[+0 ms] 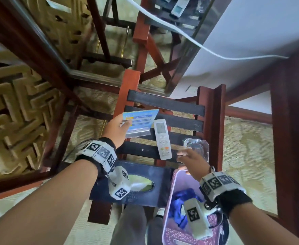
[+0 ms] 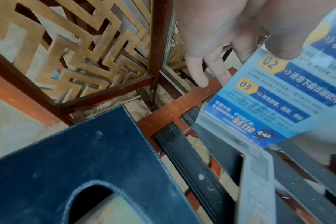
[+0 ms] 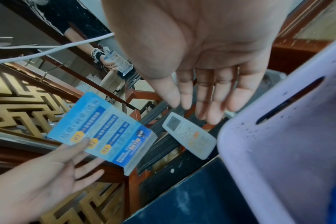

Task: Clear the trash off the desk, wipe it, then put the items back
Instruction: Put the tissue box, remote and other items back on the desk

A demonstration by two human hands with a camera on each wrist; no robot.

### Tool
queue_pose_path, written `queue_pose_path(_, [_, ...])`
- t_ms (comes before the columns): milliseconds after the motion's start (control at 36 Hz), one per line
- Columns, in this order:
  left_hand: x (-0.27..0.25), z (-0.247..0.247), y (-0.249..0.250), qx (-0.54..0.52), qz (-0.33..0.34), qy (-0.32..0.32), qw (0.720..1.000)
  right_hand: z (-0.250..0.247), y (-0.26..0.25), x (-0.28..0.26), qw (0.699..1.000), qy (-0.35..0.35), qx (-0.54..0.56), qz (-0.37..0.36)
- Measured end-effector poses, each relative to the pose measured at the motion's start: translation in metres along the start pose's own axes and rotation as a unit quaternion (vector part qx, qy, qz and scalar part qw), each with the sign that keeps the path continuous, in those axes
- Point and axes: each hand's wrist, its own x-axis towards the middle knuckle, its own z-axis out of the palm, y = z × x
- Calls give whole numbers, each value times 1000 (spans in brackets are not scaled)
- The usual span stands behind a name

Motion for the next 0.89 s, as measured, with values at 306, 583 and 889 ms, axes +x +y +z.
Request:
queue_pose_path(306, [-39, -7, 60, -191, 15, 3, 982, -85, 26, 23, 979, 94, -170, 59])
queue_pose_path(583, [-66, 8, 74, -229, -24, -20, 973, -88, 34, 57, 947, 53, -303, 88])
queue_pose_path(889, [-74, 18, 57, -226, -63, 7, 972, -82, 50, 102, 932, -4, -348, 106])
